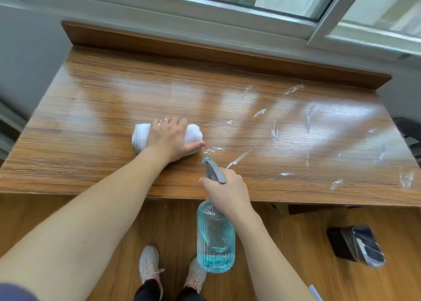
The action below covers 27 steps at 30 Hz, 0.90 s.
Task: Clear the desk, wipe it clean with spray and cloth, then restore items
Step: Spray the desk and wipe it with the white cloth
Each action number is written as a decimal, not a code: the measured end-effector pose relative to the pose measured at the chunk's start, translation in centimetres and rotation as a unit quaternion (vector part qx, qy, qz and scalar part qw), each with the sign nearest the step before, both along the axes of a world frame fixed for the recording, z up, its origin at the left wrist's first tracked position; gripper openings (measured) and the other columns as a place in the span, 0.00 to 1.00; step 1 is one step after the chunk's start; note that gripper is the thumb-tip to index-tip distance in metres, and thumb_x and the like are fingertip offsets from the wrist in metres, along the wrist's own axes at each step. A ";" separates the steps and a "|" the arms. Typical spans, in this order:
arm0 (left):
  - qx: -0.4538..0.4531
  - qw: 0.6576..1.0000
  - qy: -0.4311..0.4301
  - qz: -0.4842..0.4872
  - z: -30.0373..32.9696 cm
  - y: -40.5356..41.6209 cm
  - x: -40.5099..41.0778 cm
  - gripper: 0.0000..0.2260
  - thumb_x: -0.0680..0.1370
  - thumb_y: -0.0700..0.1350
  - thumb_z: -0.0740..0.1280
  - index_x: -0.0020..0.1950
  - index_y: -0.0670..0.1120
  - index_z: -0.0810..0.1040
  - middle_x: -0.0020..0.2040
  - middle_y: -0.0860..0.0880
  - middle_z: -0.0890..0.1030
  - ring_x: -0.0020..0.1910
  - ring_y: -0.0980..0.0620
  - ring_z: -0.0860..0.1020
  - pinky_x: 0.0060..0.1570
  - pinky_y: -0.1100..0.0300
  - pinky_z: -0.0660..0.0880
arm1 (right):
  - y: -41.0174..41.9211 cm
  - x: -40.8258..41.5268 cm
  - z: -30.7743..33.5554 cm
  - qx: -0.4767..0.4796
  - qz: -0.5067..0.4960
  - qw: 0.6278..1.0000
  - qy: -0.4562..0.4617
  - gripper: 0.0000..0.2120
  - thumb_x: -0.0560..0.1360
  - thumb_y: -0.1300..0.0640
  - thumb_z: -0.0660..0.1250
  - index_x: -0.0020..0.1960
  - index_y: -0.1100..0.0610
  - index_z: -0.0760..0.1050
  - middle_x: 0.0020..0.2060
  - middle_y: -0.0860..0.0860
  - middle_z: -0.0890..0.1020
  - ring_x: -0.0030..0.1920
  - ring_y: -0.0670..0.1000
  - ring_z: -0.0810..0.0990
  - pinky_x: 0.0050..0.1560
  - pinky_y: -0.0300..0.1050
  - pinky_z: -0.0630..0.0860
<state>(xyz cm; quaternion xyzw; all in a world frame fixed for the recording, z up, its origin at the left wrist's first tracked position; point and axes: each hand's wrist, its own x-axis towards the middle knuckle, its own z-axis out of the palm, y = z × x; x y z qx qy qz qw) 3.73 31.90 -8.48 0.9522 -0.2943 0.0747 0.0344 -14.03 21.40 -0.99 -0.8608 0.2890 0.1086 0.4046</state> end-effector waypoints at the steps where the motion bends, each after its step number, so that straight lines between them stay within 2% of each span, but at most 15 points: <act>1: 0.000 1.000 0.002 0.003 0.0 0.0 0.0 0.42 0.66 0.79 0.47 0.54 0.45 0.75 0.53 0.44 0.81 0.53 0.43 0.78 0.53 0.47 0.68 | -0.2 0.2 0.1 -0.006 0.004 1.000 0.002 0.11 0.75 0.50 0.66 0.38 0.55 0.72 0.37 0.53 0.81 0.42 0.58 0.82 0.46 0.56 0.79; 5: -0.019 1.000 -0.002 0.017 -0.4 0.6 -1.5 0.40 0.66 0.78 0.50 0.54 0.45 0.77 0.50 0.44 0.81 0.49 0.42 0.80 0.52 0.47 0.69 | -1.2 1.3 0.8 -0.009 0.012 1.000 0.003 0.13 0.76 0.49 0.66 0.35 0.52 0.70 0.36 0.50 0.79 0.42 0.58 0.79 0.45 0.53 0.76; 9: -0.047 0.999 -0.025 0.013 -0.7 1.5 -4.4 0.37 0.67 0.77 0.54 0.49 0.45 0.78 0.44 0.44 0.81 0.42 0.42 0.80 0.49 0.47 0.70 | -2.3 2.5 1.0 -0.004 0.021 1.000 0.005 0.16 0.76 0.46 0.67 0.33 0.49 0.68 0.34 0.47 0.76 0.40 0.55 0.75 0.41 0.50 0.71; 13: -0.043 0.998 -0.035 0.032 -1.1 2.0 -6.6 0.36 0.68 0.77 0.56 0.47 0.45 0.78 0.42 0.46 0.79 0.42 0.43 0.78 0.49 0.47 0.69 | -3.0 3.4 1.4 0.007 0.036 0.999 0.007 0.12 0.73 0.48 0.67 0.34 0.50 0.70 0.35 0.49 0.76 0.38 0.54 0.74 0.38 0.48 0.70; 16: -0.035 0.998 -0.031 0.040 -1.0 2.0 -6.5 0.36 0.67 0.77 0.57 0.47 0.45 0.78 0.41 0.46 0.79 0.41 0.43 0.78 0.47 0.48 0.70 | -3.5 4.2 1.8 0.016 0.054 0.998 0.009 0.13 0.72 0.50 0.68 0.33 0.52 0.68 0.32 0.48 0.75 0.34 0.52 0.72 0.35 0.47 0.68; 23: -0.022 0.998 -0.025 0.046 -0.8 1.1 -4.4 0.37 0.66 0.78 0.55 0.47 0.46 0.78 0.41 0.46 0.79 0.43 0.43 0.77 0.44 0.49 0.69 | -5.0 6.6 2.1 0.023 0.042 0.999 0.014 0.12 0.72 0.49 0.69 0.35 0.52 0.71 0.34 0.49 0.78 0.38 0.54 0.76 0.39 0.48 0.71; 27: -0.019 0.999 -0.021 0.025 -0.7 0.2 -1.0 0.36 0.66 0.77 0.55 0.47 0.45 0.78 0.42 0.44 0.80 0.42 0.42 0.78 0.44 0.48 0.70 | -5.5 8.2 2.0 0.016 0.027 0.999 0.019 0.16 0.72 0.47 0.69 0.32 0.52 0.67 0.31 0.48 0.75 0.36 0.54 0.73 0.37 0.48 0.69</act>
